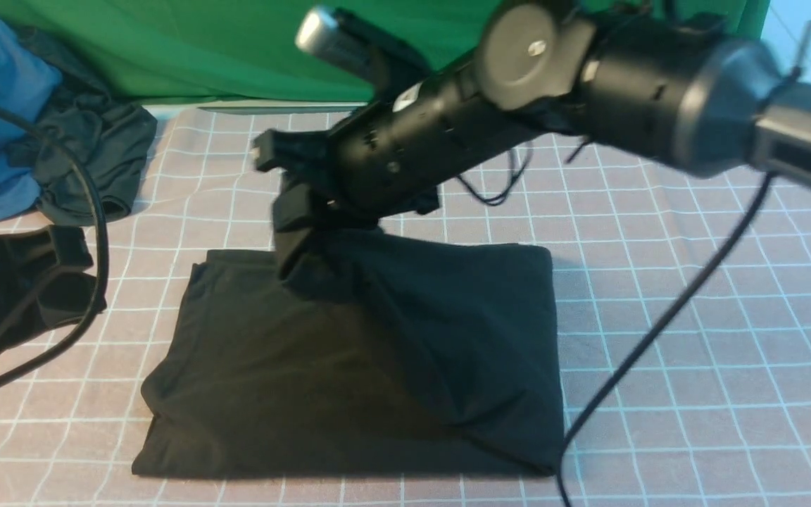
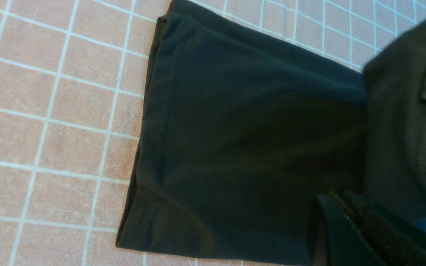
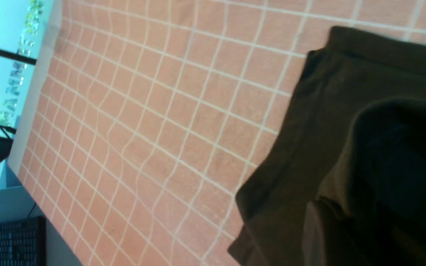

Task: Fold a long-sleeved shirt over a pink coffee tablecloth.

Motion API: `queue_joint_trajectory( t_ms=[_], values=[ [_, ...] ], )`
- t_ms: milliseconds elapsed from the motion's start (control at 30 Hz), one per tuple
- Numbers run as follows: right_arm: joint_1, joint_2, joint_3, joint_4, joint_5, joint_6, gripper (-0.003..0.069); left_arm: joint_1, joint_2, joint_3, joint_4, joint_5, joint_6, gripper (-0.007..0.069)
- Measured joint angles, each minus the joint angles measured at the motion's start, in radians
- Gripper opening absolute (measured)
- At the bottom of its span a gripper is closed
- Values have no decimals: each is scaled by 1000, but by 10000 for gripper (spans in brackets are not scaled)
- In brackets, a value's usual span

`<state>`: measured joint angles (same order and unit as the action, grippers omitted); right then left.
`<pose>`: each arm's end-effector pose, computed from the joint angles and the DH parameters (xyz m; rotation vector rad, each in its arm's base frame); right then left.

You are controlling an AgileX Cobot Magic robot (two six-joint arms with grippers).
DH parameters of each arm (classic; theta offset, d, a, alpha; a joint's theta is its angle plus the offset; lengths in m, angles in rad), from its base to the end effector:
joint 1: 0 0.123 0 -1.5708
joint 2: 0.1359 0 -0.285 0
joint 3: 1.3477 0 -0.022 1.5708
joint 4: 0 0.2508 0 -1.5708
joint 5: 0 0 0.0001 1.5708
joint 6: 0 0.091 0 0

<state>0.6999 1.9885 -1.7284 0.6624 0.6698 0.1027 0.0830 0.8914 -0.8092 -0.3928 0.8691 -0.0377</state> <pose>0.3319 0.3250 0.2877 -0.2822 2.4966 1.0862 0.1639 -0.0131 0.3262 -0.3170 2.3763 -0.4565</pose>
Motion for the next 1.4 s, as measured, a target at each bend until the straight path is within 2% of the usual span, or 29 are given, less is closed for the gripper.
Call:
queue_joint_trajectory(
  t_ms=[333, 433, 533, 667, 800, 1033, 1100, 1167, 1233, 1333, 1400],
  values=[
    [84, 181, -131, 9, -8, 0, 130, 0, 0, 0, 0, -1, 0, 46],
    [103, 234, -160, 11, -58, 9, 142, 0, 0, 0, 0, -1, 1, 46],
    [112, 267, -173, 13, -113, 29, 175, 0, 0, 0, 0, -1, 1, 46],
    [124, 296, -174, 19, -194, 35, 262, 0, 0, 0, 0, -1, 1, 46],
    [126, 296, -177, 24, -206, 34, 298, 0, 0, 0, 4, -2, 1, 46],
    [90, 247, -189, 21, -125, -75, 307, 0, 0, 0, 7, -4, 0, 46],
    [54, 209, -208, 19, -48, -155, 307, 0, 0, 0, 3, -11, 0, 46],
    [16, 164, -223, 10, 42, -222, 288, 0, 0, 0, -13, -17, -1, 46],
    [-35, 112, -241, -25, 165, -265, 223, 0, 4, 0, -44, -28, -1, 46],
    [-113, 38, -257, -117, 355, -287, 77, 0, 33, 0, -129, -49, 38, 46],
    [-144, 2, -259, -175, 435, -290, 45, -3, 65, 0, -190, -55, 74, 46]
  ],
)
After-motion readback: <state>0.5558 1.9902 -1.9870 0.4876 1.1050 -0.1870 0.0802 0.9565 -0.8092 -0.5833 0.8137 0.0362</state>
